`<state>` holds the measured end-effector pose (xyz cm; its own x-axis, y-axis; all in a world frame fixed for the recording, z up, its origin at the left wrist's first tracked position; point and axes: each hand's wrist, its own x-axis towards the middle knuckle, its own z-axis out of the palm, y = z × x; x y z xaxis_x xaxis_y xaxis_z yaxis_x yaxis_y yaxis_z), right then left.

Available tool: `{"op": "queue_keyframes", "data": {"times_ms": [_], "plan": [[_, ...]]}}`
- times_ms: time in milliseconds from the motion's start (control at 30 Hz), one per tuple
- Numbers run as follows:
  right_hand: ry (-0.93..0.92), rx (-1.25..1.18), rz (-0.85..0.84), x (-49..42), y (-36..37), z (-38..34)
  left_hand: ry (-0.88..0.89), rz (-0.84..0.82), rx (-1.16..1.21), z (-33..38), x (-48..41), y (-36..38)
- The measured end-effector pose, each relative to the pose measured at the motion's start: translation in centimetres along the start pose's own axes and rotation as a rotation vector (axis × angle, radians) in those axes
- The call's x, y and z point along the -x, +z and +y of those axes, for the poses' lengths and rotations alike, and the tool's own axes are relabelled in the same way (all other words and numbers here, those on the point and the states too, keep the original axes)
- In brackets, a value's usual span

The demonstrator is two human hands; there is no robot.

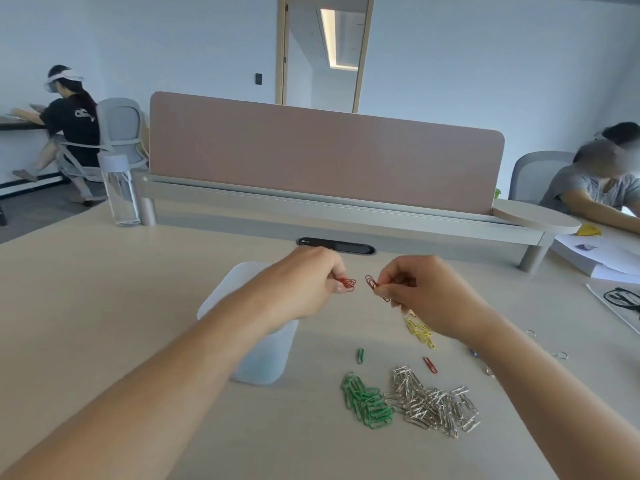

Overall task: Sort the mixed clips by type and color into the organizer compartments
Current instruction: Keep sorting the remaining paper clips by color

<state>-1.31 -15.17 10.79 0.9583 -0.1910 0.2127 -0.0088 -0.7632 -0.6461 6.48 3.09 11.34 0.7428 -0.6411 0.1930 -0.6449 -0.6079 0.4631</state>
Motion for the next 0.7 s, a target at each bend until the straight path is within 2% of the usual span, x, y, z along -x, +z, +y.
{"op": "queue_keyframes", "data": {"times_ms": [133, 267, 467, 600, 700], "plan": [[-0.082, -0.124, -0.047, -1.4, 2.3, -4.0, -0.119, -0.009, -0.03, -3.8, 2.3, -4.6], [-0.129, -0.175, -0.137, -2.4, 5.4, -7.1, -0.227, -0.111, -0.124, -7.3, 4.2, -6.7], [-0.042, -0.364, -0.267, -3.7, 8.8, -8.7, -0.242, -0.188, -0.252, -9.2, 5.6, -5.9], [-0.028, -0.32, -0.347, -3.9, 10.3, -9.1, -0.244, -0.199, -0.303, -9.6, 5.7, -6.0], [-0.043, -0.189, -0.406, -4.0, 10.9, -9.6, -0.26, -0.178, -0.273, -10.3, 5.6, -5.9]]}}
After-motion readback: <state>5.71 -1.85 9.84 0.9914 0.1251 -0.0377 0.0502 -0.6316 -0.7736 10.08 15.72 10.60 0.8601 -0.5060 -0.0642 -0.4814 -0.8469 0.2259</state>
